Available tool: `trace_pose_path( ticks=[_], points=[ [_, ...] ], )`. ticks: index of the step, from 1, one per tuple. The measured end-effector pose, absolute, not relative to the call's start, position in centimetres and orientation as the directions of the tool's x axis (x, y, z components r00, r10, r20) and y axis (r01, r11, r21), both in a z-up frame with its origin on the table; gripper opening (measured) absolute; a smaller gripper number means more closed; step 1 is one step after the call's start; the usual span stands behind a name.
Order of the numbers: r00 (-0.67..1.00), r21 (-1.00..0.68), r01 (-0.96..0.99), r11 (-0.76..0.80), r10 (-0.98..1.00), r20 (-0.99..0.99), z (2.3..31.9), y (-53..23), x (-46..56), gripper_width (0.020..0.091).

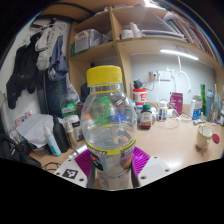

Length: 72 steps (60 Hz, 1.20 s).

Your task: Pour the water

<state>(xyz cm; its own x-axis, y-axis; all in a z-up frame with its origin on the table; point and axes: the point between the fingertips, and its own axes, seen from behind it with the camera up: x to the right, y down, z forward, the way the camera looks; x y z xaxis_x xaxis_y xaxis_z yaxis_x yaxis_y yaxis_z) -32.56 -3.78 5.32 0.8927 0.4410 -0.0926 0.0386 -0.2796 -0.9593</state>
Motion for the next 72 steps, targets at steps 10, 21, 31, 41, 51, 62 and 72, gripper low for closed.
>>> trace_pose_path(
  ticks=[10, 21, 31, 41, 51, 62, 72],
  points=[
    [0.878, -0.952, 0.076, -0.298, 0.473, -0.078, 5.1, -3.9, -32.7, 0.0483],
    [0.869, -0.941, 0.098, -0.323, 0.488, -0.077, 5.1, -3.6, -32.6, 0.0483],
    [0.881, -0.936, -0.035, -0.351, 0.431, -0.194, 10.6, -1.5, -28.4, 0.0486],
    [0.805, -0.780, -0.386, -0.492, 0.233, -0.545, 14.1, 1.7, -20.5, 0.0481],
    [0.505, -0.393, -0.679, -0.620, -0.005, -0.863, 13.1, 3.7, -15.6, 0.0480],
    [0.072, 0.074, -0.778, -0.624, -0.205, -0.976, 13.5, 5.7, -13.9, 0.0477],
    [-0.284, 0.417, -0.715, -0.561, -0.312, -0.907, 15.9, 7.3, -13.0, 0.0477]
  ],
)
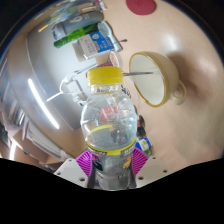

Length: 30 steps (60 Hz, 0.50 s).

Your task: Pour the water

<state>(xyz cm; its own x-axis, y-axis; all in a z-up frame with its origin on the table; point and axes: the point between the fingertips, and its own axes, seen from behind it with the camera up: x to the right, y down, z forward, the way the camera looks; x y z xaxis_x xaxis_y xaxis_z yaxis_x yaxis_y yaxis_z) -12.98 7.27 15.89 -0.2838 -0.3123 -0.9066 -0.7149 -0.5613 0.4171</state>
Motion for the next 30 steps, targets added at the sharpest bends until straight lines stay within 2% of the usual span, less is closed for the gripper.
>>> trace_pose_path(
  ticks=[13, 30],
  points=[
    [-0.545, 0.647, -0.611, -0.457, -0.350, -0.762, 17.8, 8.5, -10.9, 0.0480],
    [-0.624, 0.702, -0.562, -0.437, -0.332, -0.707, 19.3, 9.3, -10.1, 0.0481]
  ],
)
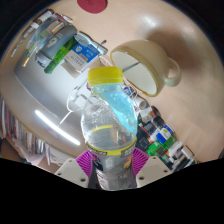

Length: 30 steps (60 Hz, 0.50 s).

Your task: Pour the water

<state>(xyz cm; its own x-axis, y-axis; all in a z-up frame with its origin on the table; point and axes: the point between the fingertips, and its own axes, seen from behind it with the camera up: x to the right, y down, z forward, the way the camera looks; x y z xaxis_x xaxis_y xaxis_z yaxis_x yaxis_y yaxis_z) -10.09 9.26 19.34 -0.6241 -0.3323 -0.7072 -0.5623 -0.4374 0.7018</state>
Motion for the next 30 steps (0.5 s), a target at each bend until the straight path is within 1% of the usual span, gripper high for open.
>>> trace_pose_path(
  ticks=[9, 12, 15, 18, 21, 23, 26, 29, 30],
  points=[
    [-0.605, 0.681, -0.547, -0.487, -0.333, -0.724, 20.1, 8.8, -11.6, 0.0481],
    [-0.548, 0.630, -0.575, -0.522, -0.326, -0.770, 20.4, 8.1, -12.5, 0.0479],
    [-0.437, 0.520, -0.632, -0.575, -0.290, -0.852, 20.4, 7.4, -13.2, 0.0480],
    [-0.264, 0.346, -0.704, -0.620, -0.222, -0.938, 20.4, 7.0, -13.1, 0.0479],
    [-0.060, 0.101, -0.752, -0.651, -0.085, -0.995, 22.0, 6.6, -12.3, 0.0477],
    [0.081, -0.069, -0.759, -0.648, 0.011, -0.997, 23.2, 6.8, -11.2, 0.0480],
    [0.286, -0.333, -0.743, -0.581, 0.173, -0.942, 25.2, 7.7, -7.7, 0.0483],
    [0.490, -0.565, -0.693, -0.447, 0.283, -0.825, 28.1, 9.1, -4.0, 0.0482],
    [0.557, -0.627, -0.668, -0.401, 0.289, -0.779, 29.6, 9.2, -3.2, 0.0482]
  ],
)
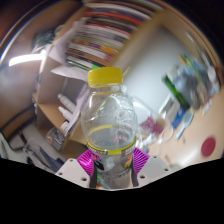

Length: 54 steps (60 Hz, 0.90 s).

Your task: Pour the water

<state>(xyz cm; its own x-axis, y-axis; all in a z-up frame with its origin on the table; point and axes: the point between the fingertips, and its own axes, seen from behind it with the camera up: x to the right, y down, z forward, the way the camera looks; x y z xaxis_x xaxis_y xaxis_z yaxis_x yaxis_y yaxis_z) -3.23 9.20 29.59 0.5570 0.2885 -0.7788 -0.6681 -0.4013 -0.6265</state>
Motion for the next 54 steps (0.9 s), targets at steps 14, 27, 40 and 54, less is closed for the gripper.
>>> trace_pose_path(
  ticks=[14, 27, 40, 54],
  points=[
    [0.948, -0.957, -0.281, -0.077, 0.131, -0.289, 27.3, 15.2, 13.4, 0.0484],
    [0.992, -0.980, -0.088, -0.177, 0.079, -0.103, 13.1, 16.5, 17.9, 0.0497],
    [0.990, -0.972, -0.034, -0.232, 0.125, -0.064, 7.4, 16.6, 18.0, 0.0527],
    [0.988, -0.970, -0.049, -0.237, 0.132, -0.083, 5.7, 17.1, 18.5, 0.0541]
  ],
)
